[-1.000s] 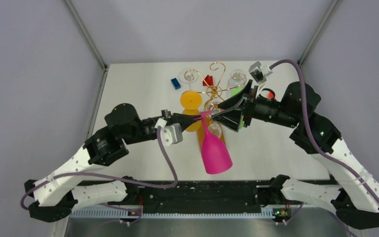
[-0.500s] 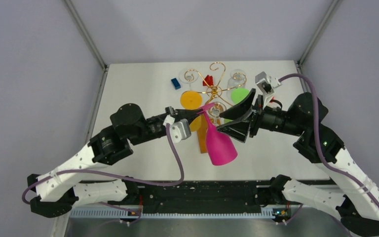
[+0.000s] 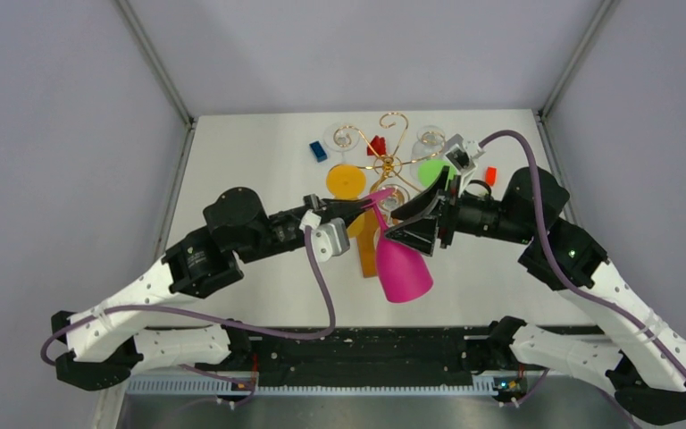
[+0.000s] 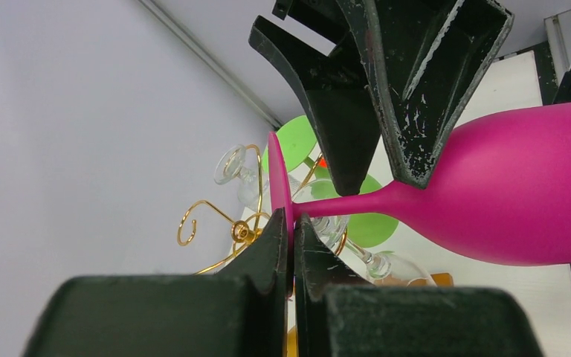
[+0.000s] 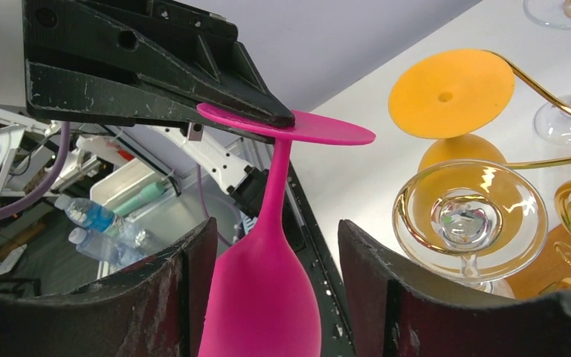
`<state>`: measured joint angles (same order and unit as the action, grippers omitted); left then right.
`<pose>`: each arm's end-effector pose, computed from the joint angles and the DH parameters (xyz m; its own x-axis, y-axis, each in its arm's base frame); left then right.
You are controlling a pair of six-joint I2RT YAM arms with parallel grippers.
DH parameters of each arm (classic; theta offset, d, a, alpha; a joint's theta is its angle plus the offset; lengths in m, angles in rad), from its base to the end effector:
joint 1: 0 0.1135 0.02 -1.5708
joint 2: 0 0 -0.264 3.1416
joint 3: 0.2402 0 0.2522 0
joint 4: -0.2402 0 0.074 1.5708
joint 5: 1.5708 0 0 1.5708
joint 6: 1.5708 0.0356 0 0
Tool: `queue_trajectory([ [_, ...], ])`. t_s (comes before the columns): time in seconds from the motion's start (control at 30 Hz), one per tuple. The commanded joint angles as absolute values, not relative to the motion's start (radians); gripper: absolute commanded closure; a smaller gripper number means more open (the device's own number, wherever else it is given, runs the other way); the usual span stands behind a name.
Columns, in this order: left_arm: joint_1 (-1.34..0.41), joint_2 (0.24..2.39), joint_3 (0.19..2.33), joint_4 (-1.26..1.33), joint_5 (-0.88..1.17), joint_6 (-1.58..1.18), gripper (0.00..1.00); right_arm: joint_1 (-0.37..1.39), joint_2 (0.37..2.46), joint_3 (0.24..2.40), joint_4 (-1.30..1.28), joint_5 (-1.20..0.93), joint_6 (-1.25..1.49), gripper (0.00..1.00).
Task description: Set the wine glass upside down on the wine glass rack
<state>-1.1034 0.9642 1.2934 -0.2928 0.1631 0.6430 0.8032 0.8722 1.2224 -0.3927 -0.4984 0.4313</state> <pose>0.0809 -0.1731 0.4703 0.5852 0.1537 -0.7962 0.7537 0.2593 0.6039 0.1023 0.1305 0.4516 -0.4297 0.0836 -0.8991 -0.8631 0.2547 0.4361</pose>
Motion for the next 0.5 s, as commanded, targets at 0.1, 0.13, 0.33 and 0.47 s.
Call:
queue_trajectory([
  [0.1,-1.118,0.988,1.341,-0.241,0.157,0.663,1.0,0.811,0.86,1.213,-0.355,-0.521,0.474,0.43],
  [0.13,-1.12,0.992,1.344,-0.241,0.158,0.663,1.0,0.811,0.86,1.211,-0.355,-0.523,0.474,0.43],
  [0.33,-1.13,1.013,1.355,-0.241,0.148,0.678,1.0,0.811,0.854,1.195,-0.364,-0.519,0.473,0.46],
  [0.47,-1.134,1.013,1.357,-0.239,0.146,0.68,1.0,0.812,0.86,1.194,-0.376,-0.513,0.465,0.51],
])
